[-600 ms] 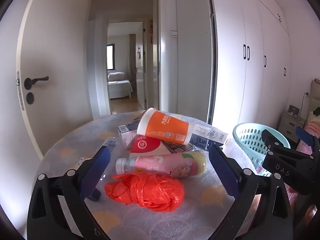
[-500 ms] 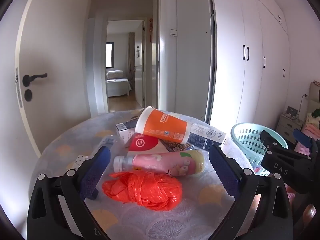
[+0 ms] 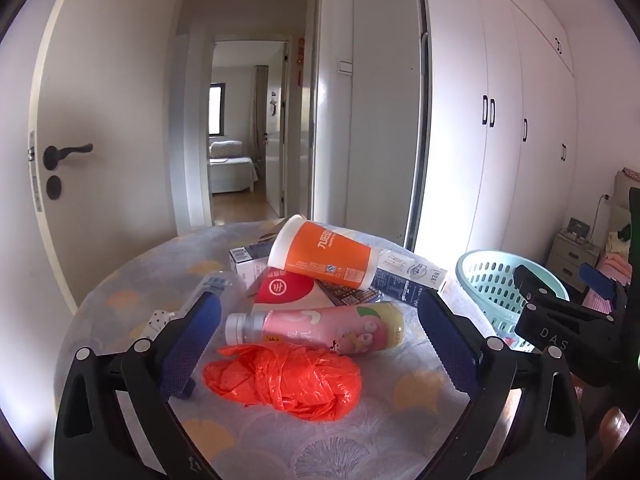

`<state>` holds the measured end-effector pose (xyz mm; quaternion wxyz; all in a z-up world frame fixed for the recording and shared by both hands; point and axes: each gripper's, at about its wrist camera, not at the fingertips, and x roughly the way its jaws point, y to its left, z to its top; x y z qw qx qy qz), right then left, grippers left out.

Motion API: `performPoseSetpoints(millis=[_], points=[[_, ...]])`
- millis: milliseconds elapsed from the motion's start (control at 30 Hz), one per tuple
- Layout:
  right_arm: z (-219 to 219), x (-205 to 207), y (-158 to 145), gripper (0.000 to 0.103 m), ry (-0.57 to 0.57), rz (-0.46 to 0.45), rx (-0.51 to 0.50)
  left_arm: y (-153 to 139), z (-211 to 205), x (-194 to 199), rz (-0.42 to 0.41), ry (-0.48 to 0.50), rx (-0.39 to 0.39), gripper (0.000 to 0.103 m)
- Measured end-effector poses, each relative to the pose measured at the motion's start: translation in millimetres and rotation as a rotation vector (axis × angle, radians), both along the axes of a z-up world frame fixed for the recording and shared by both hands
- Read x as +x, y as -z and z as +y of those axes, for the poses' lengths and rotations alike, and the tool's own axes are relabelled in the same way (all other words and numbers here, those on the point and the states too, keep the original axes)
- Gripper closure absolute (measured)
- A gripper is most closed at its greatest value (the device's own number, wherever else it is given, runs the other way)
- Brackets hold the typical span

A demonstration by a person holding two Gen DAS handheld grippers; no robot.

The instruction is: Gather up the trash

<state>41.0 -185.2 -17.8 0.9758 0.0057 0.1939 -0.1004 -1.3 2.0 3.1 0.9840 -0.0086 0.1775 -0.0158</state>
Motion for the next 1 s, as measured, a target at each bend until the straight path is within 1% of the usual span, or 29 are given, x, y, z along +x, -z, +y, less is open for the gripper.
performPoseSetpoints(millis=[167,767,1000], points=[[2,-2,-1,0.007,0.000,-0.003,-0.009,1,3,-1,0.003,0.001,-0.015,0.008],[6,-4,-2,0.008,-0.010,-0.002,-0.012,-2,16,-5,-0.006,-0.031,-0.028,0.008],[6,-7,-5,0.008,-0.008,-0.028,-0.009,-3,18,-8,-0.033,-0.051,-0.027,0.008]])
